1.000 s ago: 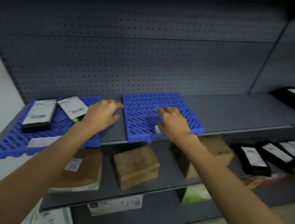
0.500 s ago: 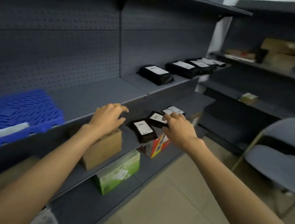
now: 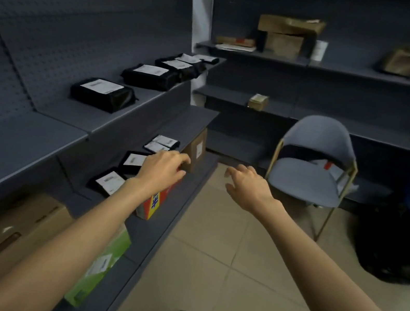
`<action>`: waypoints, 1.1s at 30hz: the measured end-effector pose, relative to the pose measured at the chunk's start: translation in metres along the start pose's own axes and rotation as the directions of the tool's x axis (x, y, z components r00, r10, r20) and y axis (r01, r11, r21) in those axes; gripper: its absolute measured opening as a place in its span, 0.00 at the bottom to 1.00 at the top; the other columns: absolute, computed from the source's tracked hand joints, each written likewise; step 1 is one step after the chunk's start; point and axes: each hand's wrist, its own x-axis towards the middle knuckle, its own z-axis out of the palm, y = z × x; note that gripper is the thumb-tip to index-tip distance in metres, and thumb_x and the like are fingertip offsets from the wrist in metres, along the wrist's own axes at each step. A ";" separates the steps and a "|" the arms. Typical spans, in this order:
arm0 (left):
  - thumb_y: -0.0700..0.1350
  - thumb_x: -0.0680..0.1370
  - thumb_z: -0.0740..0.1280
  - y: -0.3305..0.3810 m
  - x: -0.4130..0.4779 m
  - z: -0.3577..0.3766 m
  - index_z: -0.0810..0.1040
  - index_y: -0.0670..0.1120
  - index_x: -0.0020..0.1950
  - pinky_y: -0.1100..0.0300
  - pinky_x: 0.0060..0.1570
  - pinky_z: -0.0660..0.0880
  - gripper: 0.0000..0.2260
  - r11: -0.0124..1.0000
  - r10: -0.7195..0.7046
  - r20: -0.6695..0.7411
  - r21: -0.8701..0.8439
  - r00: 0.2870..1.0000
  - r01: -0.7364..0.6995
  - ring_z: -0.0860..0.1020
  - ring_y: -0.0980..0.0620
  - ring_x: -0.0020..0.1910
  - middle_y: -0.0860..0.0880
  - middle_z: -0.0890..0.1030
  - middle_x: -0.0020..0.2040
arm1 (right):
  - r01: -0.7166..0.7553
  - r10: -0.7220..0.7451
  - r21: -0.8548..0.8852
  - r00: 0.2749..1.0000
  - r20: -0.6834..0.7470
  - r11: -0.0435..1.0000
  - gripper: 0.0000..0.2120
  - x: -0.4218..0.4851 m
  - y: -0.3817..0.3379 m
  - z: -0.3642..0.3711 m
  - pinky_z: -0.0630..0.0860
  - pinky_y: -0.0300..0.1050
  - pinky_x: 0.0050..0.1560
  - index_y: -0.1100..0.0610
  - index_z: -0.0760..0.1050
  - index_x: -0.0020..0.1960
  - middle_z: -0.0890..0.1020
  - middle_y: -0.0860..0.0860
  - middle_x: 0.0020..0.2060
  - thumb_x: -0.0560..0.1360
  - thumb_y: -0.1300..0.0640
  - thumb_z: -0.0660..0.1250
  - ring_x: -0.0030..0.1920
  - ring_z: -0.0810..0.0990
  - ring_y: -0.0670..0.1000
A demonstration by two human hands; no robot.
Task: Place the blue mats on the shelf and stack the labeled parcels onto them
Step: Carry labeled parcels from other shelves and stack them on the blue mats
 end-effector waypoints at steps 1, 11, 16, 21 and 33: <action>0.50 0.78 0.66 0.000 0.017 0.007 0.77 0.53 0.62 0.53 0.47 0.76 0.12 1.000 0.010 -0.001 -0.003 1.000 -0.010 0.79 0.46 0.58 0.51 0.80 0.60 | -0.001 0.002 -0.006 1.000 0.005 1.000 0.17 0.013 0.009 0.004 0.76 0.55 0.57 0.54 0.70 0.68 0.74 0.55 0.62 0.80 0.53 0.60 0.64 0.71 0.58; 0.48 0.79 0.65 -0.045 0.230 0.041 0.78 0.51 0.58 0.52 0.48 0.76 0.09 0.999 0.007 -0.017 -0.041 1.000 -0.008 0.79 0.45 0.56 0.49 0.81 0.57 | -0.029 0.028 -0.027 0.999 -0.045 0.999 0.14 0.213 0.086 -0.010 0.74 0.51 0.51 0.54 0.72 0.64 0.75 0.54 0.59 0.80 0.54 0.59 0.61 0.73 0.59; 0.48 0.79 0.64 -0.048 0.320 0.062 0.78 0.51 0.59 0.54 0.47 0.74 0.09 0.997 0.068 0.052 -0.035 0.996 -0.067 0.79 0.46 0.55 0.48 0.81 0.58 | -0.064 0.064 -0.010 0.998 0.002 0.998 0.15 0.281 0.122 0.000 0.74 0.52 0.53 0.54 0.71 0.66 0.76 0.55 0.60 0.80 0.54 0.58 0.62 0.73 0.59; 0.49 0.79 0.65 -0.061 0.405 0.087 0.78 0.52 0.59 0.54 0.46 0.73 0.09 0.996 0.081 0.013 -0.034 0.997 -0.080 0.80 0.47 0.56 0.50 0.82 0.58 | -0.079 0.078 -0.006 0.997 -0.028 0.997 0.13 0.363 0.164 0.007 0.74 0.52 0.50 0.55 0.73 0.62 0.77 0.55 0.58 0.81 0.52 0.57 0.60 0.75 0.60; 0.49 0.79 0.66 -0.113 0.670 0.130 0.78 0.52 0.62 0.50 0.52 0.77 0.11 0.998 -0.070 0.004 0.006 0.998 0.070 0.79 0.46 0.59 0.50 0.81 0.61 | 0.080 -0.079 -0.026 0.996 0.029 0.996 0.15 0.639 0.279 0.011 0.75 0.53 0.54 0.55 0.72 0.65 0.76 0.56 0.61 0.79 0.54 0.61 0.62 0.74 0.60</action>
